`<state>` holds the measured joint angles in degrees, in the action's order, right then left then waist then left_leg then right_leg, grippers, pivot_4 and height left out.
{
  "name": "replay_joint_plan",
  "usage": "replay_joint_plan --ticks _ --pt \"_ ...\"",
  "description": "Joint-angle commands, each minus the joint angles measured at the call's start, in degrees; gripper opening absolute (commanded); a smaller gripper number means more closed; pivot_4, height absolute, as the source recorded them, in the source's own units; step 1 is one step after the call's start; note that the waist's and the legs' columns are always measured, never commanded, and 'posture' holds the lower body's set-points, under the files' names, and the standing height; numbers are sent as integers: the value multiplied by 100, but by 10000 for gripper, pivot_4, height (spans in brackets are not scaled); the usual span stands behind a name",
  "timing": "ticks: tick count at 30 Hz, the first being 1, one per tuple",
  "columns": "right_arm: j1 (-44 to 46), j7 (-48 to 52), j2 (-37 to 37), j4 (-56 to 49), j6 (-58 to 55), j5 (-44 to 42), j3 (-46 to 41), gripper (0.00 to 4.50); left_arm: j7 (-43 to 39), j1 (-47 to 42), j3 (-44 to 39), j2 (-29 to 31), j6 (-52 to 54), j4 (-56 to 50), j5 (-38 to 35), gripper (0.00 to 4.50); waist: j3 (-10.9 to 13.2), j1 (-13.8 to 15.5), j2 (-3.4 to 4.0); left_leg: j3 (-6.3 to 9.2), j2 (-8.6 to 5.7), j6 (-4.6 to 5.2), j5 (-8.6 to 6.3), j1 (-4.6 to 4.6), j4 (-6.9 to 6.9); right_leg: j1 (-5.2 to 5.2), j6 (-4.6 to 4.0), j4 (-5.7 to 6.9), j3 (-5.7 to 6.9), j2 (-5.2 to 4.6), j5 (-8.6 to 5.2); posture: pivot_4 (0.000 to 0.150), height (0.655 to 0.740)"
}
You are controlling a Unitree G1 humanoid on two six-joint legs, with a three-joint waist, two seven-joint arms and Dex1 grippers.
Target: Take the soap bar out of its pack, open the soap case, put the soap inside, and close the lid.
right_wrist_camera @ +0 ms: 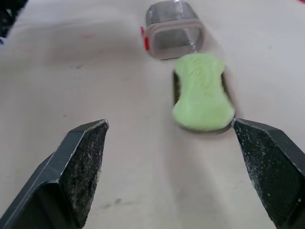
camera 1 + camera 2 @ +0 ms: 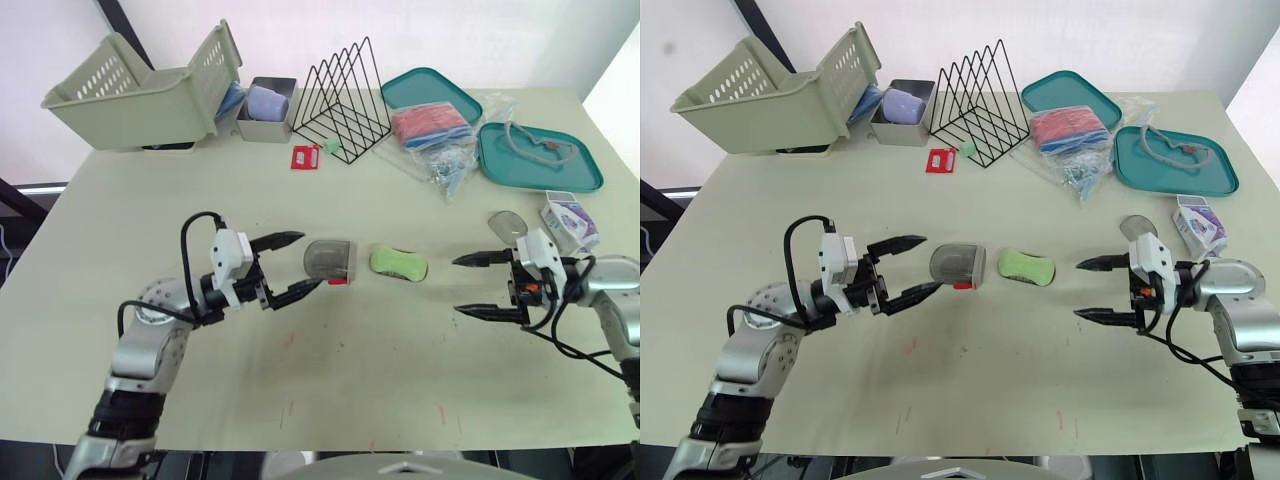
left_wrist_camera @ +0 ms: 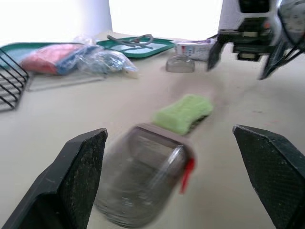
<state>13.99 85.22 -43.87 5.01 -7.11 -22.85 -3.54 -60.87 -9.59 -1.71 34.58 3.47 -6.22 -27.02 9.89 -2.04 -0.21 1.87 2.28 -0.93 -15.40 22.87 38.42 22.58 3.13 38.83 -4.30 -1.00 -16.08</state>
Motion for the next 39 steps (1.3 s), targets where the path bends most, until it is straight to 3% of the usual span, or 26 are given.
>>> replay_joint_plan --ticks 1,8,18,33,39 --pt "-102 156 -125 85 380 -139 -236 43766 -489 -495 212 129 -487 682 417 45000 0 -13 0 -2 0 0 0 -1 -1 0 0 0 -2 0 0 1500 7400" --pt "-295 181 -130 211 651 -209 -279 43766 -1486 -1752 846 359 -736 1979 1074 45000 1 9 0 1 0 -1 0 -1 1 0 0 2 -2 4 0 1500 7400" --pt "-473 172 -126 434 984 -199 -340 43766 -2359 -3142 1450 124 -1113 3662 1728 45000 1 -7 -1 3 -2 0 1 1 3 1 1 2 -1 5 0 1500 7400" --pt "-767 -404 71 196 397 -959 -842 43766 -2605 -3823 1573 -315 -1811 4819 2252 45000 1 -7 -2 4 -2 0 1 3 6 0 1 4 -2 4 0 1500 7400" --pt "-1351 -522 481 169 899 -1023 -1135 43766 -2590 -3863 1533 -412 -1833 4831 2267 45000 1 6 -2 4 -2 0 1 4 6 0 1 4 -2 4 0 1500 7400"
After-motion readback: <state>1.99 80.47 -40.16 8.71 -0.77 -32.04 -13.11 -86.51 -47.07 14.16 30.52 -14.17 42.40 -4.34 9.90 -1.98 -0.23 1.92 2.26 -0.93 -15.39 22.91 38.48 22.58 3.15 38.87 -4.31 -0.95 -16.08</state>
